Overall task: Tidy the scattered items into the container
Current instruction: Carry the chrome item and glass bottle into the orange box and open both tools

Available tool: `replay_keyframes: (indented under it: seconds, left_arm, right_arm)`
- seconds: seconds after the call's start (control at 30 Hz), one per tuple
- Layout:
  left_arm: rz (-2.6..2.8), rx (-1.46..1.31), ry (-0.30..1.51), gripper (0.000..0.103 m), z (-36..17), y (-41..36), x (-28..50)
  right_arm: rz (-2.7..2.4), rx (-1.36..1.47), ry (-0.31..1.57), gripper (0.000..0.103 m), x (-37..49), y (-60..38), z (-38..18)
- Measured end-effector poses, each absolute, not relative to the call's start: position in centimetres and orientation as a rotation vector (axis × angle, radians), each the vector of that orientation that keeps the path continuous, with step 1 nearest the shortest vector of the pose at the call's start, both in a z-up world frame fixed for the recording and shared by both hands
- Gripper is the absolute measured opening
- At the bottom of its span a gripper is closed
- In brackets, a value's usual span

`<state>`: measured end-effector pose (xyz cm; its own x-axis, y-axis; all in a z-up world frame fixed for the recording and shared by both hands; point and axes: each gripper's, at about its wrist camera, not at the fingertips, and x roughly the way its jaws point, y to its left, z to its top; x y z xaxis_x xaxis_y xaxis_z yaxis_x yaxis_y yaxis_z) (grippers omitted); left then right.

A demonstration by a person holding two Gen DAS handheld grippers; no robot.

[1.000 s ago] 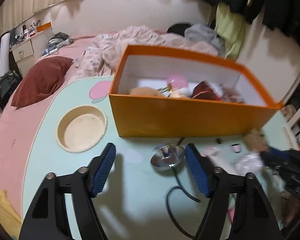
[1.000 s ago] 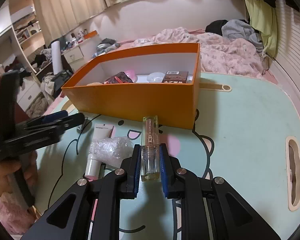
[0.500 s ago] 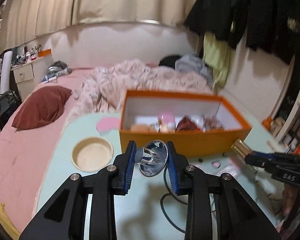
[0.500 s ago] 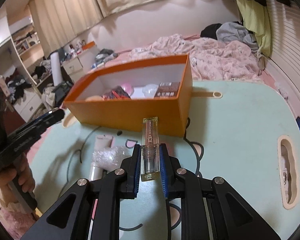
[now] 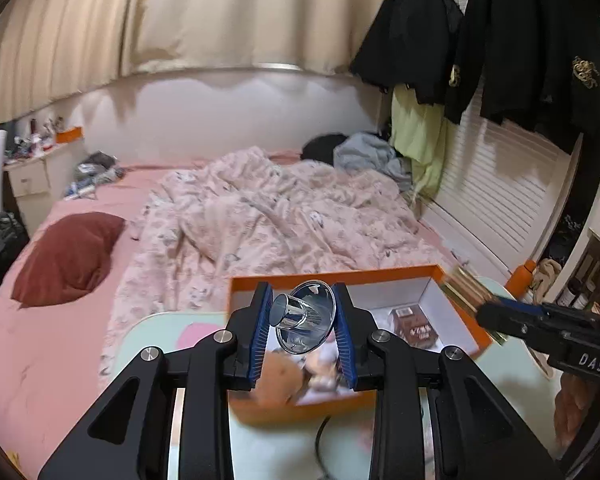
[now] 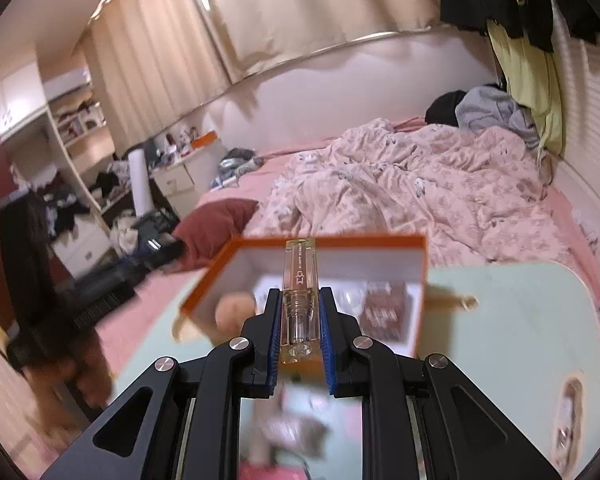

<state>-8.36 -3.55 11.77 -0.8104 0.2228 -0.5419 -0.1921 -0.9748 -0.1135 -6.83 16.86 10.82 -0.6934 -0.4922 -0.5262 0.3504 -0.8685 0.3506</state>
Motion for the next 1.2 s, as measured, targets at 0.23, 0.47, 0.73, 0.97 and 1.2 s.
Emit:
replay_keyframes:
  seconds: [0.23,0.47,0.73,0.97,1.2]
  left_arm:
    - [2.648,-1.028,-0.230,0.031,8.0,-3.8,-13.4]
    - [2.679,-1.058,-0.262,0.031,6.4,-4.8,-13.4]
    - [2.677,-1.072,-0.275,0.031,5.6,-5.1,-13.9]
    - [2.646,-1.057,-0.322,0.038,5.6,-5.2,-13.6]
    - [2.635,-1.031,-0.322,0.051,5.9,-4.7,-13.0]
  right_arm:
    - [-2.466,1.010,-0.486,0.016,-12.0,15.5,7.5]
    - [-2.465,1.059,-0.519,0.016,-12.6,15.8,5.6]
    - [-2.444,0.995,-0.546,0.019,-12.6,15.6,5.3]
    - [-2.441,0.941,-0.570,0.026,-12.1,15.9,5.7]
    - [-2.433,0.923,-0.603,0.036,-11.8,16.3,6.0]
